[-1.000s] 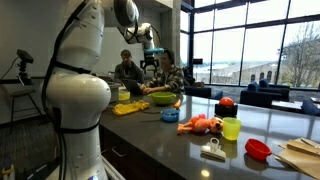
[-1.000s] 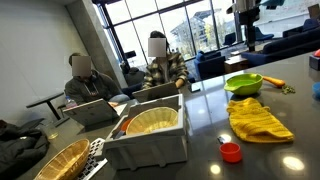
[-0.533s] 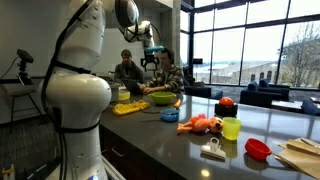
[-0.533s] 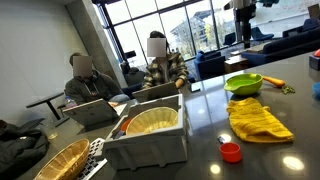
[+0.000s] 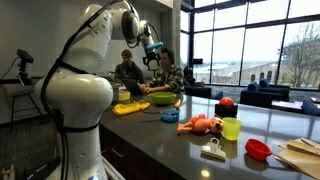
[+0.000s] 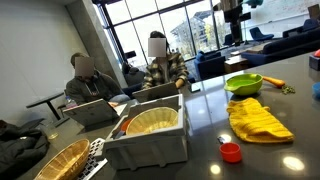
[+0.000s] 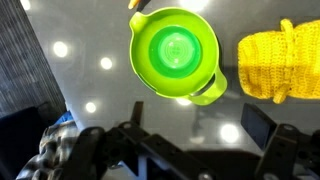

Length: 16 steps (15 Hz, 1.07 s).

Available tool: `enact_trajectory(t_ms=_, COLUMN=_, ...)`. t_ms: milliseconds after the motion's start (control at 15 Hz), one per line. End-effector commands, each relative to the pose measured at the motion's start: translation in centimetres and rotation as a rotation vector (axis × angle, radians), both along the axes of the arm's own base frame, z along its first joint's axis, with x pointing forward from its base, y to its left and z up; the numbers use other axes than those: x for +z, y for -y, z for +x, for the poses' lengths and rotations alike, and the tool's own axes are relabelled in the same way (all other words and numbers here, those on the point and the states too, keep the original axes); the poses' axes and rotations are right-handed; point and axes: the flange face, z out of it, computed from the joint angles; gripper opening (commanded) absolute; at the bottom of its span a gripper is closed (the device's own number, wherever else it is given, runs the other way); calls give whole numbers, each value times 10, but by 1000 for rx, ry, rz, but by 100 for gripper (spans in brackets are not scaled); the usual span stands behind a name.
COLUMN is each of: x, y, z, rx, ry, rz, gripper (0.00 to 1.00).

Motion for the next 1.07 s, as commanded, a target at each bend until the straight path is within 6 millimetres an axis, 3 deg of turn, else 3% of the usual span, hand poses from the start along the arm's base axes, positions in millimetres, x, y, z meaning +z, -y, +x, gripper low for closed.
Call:
enact_trajectory(t_ms=0, x=-30, y=-9, z=29, rx=-22, ry=-29, rz=-87, gripper=100)
enact_trajectory(t_ms=200, x=-55, y=-12, z=40, rx=-36, ry=-67, rz=-130, gripper=100)
enact_trajectory(t_ms=400, x=-76, y=-1, z=47, rx=-76, ry=-121, rz=-156, gripper=100)
enact_trajectory(t_ms=733, x=-95, y=22, z=54, rx=-144, ry=-202, rz=-183, gripper=100)
enact_trajectory(t_ms=1000, x=-109, y=28, z=56, rx=-175, ry=-246, rz=-182, gripper=100)
